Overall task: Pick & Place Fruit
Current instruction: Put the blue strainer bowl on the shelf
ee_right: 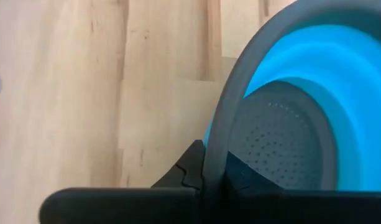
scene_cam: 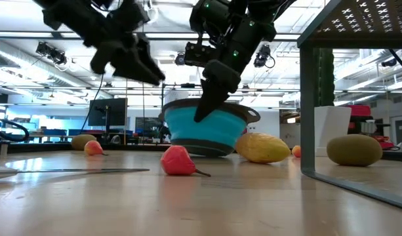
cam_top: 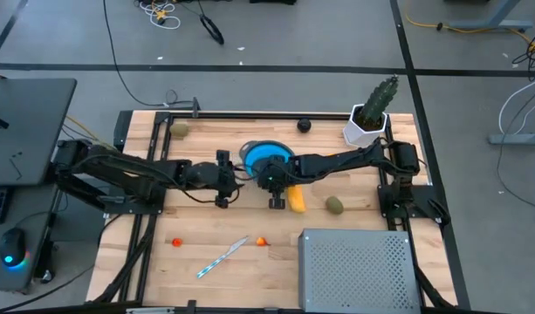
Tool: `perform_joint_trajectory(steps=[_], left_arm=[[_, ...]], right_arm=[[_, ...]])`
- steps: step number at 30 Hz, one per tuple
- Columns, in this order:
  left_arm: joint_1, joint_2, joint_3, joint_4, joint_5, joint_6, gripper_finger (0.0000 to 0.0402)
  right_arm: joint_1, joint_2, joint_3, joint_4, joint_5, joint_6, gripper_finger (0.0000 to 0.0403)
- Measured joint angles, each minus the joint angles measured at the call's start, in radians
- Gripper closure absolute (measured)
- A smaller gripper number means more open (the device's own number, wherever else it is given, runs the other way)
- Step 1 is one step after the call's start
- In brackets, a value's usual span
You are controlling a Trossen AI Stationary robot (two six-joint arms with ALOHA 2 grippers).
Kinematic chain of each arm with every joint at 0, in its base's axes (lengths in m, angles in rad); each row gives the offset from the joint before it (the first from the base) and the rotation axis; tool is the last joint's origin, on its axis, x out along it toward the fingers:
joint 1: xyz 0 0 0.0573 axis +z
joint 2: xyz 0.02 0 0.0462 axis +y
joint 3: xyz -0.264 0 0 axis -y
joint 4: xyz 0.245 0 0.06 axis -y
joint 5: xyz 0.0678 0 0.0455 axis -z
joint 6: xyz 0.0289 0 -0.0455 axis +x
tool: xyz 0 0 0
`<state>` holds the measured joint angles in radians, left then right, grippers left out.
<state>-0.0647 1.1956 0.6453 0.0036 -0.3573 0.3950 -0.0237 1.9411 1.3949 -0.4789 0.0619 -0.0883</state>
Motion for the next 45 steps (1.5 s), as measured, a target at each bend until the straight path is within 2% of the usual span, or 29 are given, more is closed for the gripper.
perform_joint_trajectory(steps=[6,15,17,24,27,33,37,45], left_arm=[[0.000,-0.135,-0.001,-0.055,0.013,-0.047,0.0171],[0.001,-0.262,-0.050,0.001,0.024,-0.086,0.0171],[0.001,-0.281,-0.057,-0.001,0.014,-0.095,0.0171],[0.001,-0.309,-0.057,0.014,-0.018,-0.107,0.0171],[0.001,-0.324,-0.056,0.020,-0.056,-0.097,0.0171],[0.001,-0.370,-0.057,0.010,-0.093,-0.113,0.0171],[0.001,-0.386,-0.057,-0.001,-0.094,-0.131,0.0171],[0.001,-0.385,-0.057,-0.012,-0.095,-0.150,0.0171]], right_arm=[[-0.025,-0.001,0.001,0.003,-0.058,0.069,0.0389],[-0.038,0.000,0.000,0.004,-0.126,0.115,0.0375],[-0.031,0.000,0.000,0.007,-0.109,0.111,0.0375],[0.021,-0.005,0.006,-0.014,0.067,0.032,0.0390],[0.052,-0.026,0.037,-0.082,0.146,-0.008,0.0392],[0.098,-0.077,0.189,-0.302,0.273,-0.029,0.0392],[0.140,-0.112,0.286,-0.430,0.279,-0.033,0.0392],[0.283,-0.131,0.421,-0.716,0.277,0.058,0.0392]])
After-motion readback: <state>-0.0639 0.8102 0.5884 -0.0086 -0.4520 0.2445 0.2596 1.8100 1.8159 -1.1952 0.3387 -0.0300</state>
